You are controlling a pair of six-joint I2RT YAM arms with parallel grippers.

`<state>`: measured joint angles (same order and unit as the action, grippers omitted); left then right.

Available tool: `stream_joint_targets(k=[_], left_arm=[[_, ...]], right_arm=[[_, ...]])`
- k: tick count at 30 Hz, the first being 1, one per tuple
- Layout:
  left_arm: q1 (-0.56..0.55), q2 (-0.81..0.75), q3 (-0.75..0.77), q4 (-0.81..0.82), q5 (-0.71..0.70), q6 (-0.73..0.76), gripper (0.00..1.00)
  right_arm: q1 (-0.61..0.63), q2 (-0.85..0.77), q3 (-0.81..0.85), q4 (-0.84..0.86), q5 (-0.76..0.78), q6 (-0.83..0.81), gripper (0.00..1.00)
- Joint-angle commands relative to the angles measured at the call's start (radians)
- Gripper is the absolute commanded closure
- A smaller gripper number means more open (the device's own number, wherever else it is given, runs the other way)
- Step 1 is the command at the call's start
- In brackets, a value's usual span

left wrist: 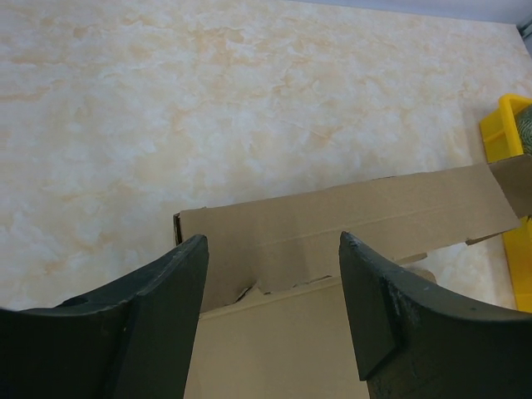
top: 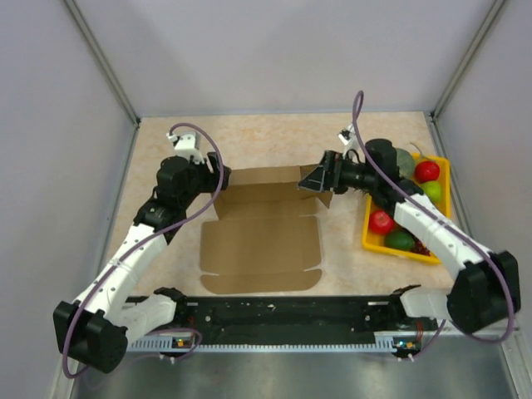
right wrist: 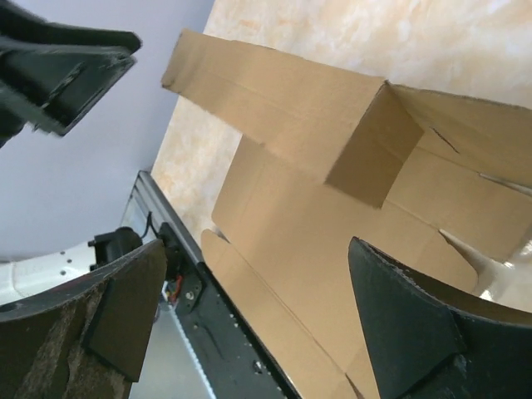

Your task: Fold the paper box

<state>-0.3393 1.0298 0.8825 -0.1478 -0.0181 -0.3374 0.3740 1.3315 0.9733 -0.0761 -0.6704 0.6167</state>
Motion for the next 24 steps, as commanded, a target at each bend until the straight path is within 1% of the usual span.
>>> stream_joint_targets(k=[1,2,3,4,5,6,7,8,9,11,12,13,14,15,16,17,20,24], left_arm=[[0.006,-0.017,0.077,-0.045,-0.045,0.064,0.31],[0.006,-0.008,0.094,-0.070,-0.072,0.081,0.31],[0.011,0.018,0.113,-0.093,-0.088,0.101,0.29],[0.017,0.032,0.148,-0.149,-0.098,0.100,0.29],[0.035,0.042,0.162,-0.166,-0.095,0.097,0.29],[0.042,0.059,0.167,-0.170,-0.085,0.097,0.28],[0.049,0.065,0.170,-0.167,-0.069,0.094,0.28],[0.065,0.075,0.173,-0.167,-0.048,0.077,0.28],[0.071,0.088,0.179,-0.171,-0.007,0.068,0.28],[0.077,0.096,0.196,-0.173,0.013,0.054,0.28],[0.075,0.098,0.197,-0.173,0.042,0.052,0.29],[0.077,0.096,0.200,-0.171,0.043,0.048,0.28],[0.079,0.096,0.199,-0.167,0.043,0.049,0.28],[0.079,0.089,0.194,-0.162,0.038,0.049,0.28],[0.079,0.088,0.187,-0.157,0.027,0.048,0.28],[0.080,0.085,0.179,-0.151,0.030,0.046,0.28],[0.083,0.085,0.142,-0.116,0.046,0.041,0.30],[0.083,0.096,0.121,-0.096,0.052,0.052,0.32]], right_arm=[[0.002,-0.245,-0.050,-0.161,0.155,-0.193,0.11],[0.022,-0.326,-0.100,-0.181,0.210,-0.210,0.11],[0.034,-0.363,-0.131,-0.200,0.230,-0.242,0.11],[0.057,-0.397,-0.165,-0.200,0.262,-0.251,0.11],[0.092,-0.455,-0.224,-0.202,0.358,-0.264,0.11],[0.158,-0.462,-0.246,-0.208,0.409,-0.291,0.16],[0.195,-0.465,-0.261,-0.209,0.458,-0.307,0.21],[0.222,-0.456,-0.287,-0.209,0.545,-0.322,0.26],[0.274,-0.418,-0.304,-0.194,0.596,-0.337,0.37],[0.301,-0.368,-0.346,-0.095,0.693,-0.337,0.55],[0.305,-0.323,-0.361,-0.044,0.713,-0.313,0.67],[0.307,-0.305,-0.375,0.049,0.736,-0.299,0.70],[0.309,-0.287,-0.407,0.114,0.802,-0.287,0.73],[0.309,-0.272,-0.421,0.157,0.854,-0.240,0.83],[0.309,-0.238,-0.427,0.229,0.894,-0.232,0.90],[0.309,-0.221,-0.447,0.275,0.940,-0.230,0.93],[0.307,-0.137,-0.447,0.404,0.983,-0.224,0.99],[0.304,-0.005,-0.424,0.522,1.029,-0.273,1.00]])
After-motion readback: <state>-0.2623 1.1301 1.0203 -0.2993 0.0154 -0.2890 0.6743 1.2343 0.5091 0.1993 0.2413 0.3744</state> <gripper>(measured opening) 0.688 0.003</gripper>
